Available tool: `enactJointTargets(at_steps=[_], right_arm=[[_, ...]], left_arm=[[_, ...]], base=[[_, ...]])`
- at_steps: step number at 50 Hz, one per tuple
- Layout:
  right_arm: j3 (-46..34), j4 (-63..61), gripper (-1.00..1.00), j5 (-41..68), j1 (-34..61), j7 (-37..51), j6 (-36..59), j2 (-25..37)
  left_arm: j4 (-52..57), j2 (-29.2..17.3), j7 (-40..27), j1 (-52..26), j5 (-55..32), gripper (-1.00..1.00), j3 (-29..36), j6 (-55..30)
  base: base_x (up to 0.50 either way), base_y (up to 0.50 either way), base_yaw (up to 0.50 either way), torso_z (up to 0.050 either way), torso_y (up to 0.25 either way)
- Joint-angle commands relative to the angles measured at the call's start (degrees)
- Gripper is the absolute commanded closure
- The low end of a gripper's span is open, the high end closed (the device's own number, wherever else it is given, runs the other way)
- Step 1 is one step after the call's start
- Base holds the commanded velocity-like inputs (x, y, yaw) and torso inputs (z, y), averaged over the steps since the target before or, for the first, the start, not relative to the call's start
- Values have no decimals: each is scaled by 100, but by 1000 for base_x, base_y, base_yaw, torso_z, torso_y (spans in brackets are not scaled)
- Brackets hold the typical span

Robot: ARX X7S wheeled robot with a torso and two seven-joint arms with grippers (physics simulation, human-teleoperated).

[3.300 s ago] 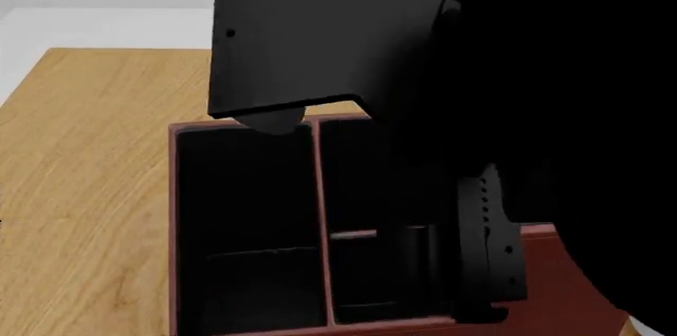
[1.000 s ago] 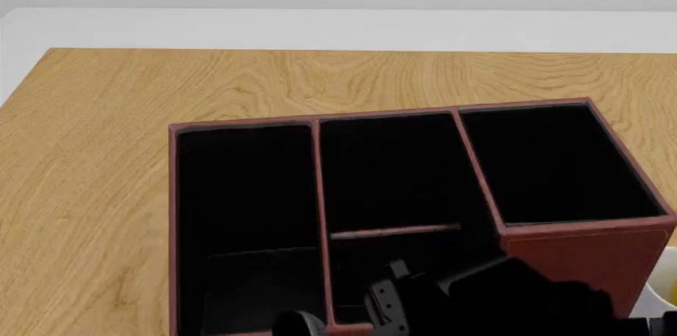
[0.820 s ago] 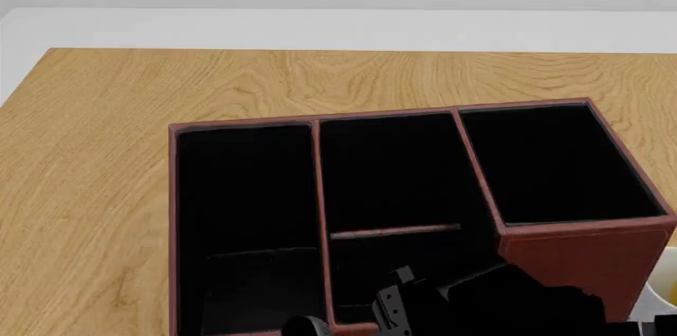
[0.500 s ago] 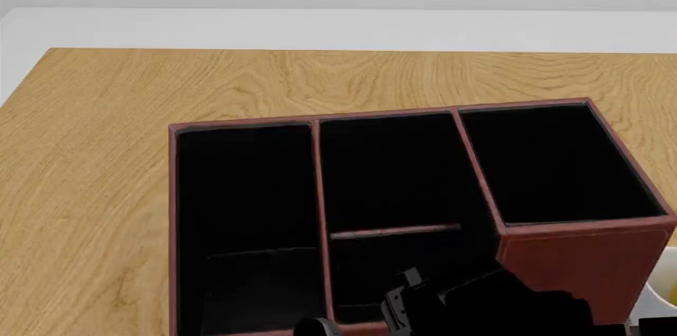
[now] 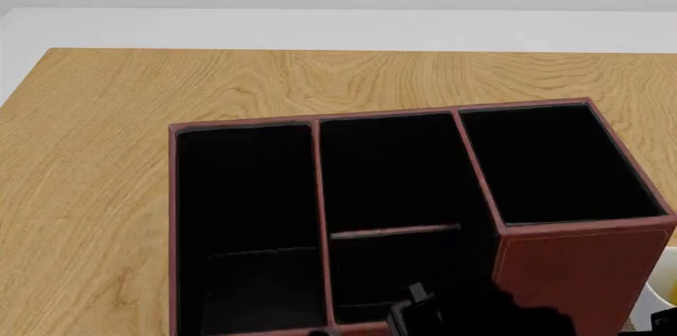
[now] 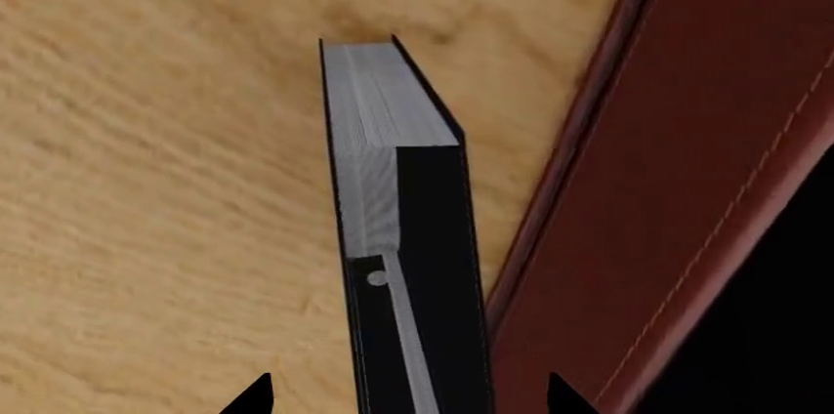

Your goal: Pick up the book and place it in the front compartment of the caddy.

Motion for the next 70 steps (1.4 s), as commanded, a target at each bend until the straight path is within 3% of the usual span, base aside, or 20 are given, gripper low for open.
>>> enactJointTargets(at_steps=[1, 9, 10, 24, 33, 46, 70], right_arm=[[-46, 215, -100, -46, -290, 139, -58, -54], [-88, 321, -100, -70, -399, 155, -141, -70], [-66, 331, 100, -60, -408, 167, -122, -75], [-34, 130, 100, -77, -262, 152, -172, 25], [111, -336, 100, -41, 315, -13, -25, 192], [526, -1017, 100, 139, 1132, -259, 262, 348], [1339, -1408, 100, 620, 1782, -534, 648, 364]], left_arm=[[-4, -31, -10, 14, -3, -100, 14, 47], [-91, 1, 52, 1, 99, -100, 73, 72], [-83, -6, 45, 1, 93, -100, 71, 73], [-64, -37, 12, -8, 65, -100, 100, 100], [-72, -43, 26, -8, 89, -100, 115, 137], [32, -118, -52, -16, -18, -100, 85, 190], [225, -421, -308, 34, -219, -100, 45, 432]], base=[[0, 0, 0, 0, 0], [0, 0, 0, 0, 0], [0, 0, 0, 0, 0], [0, 0, 0, 0, 0], [0, 0, 0, 0, 0], [0, 0, 0, 0, 0], [0, 0, 0, 0, 0]])
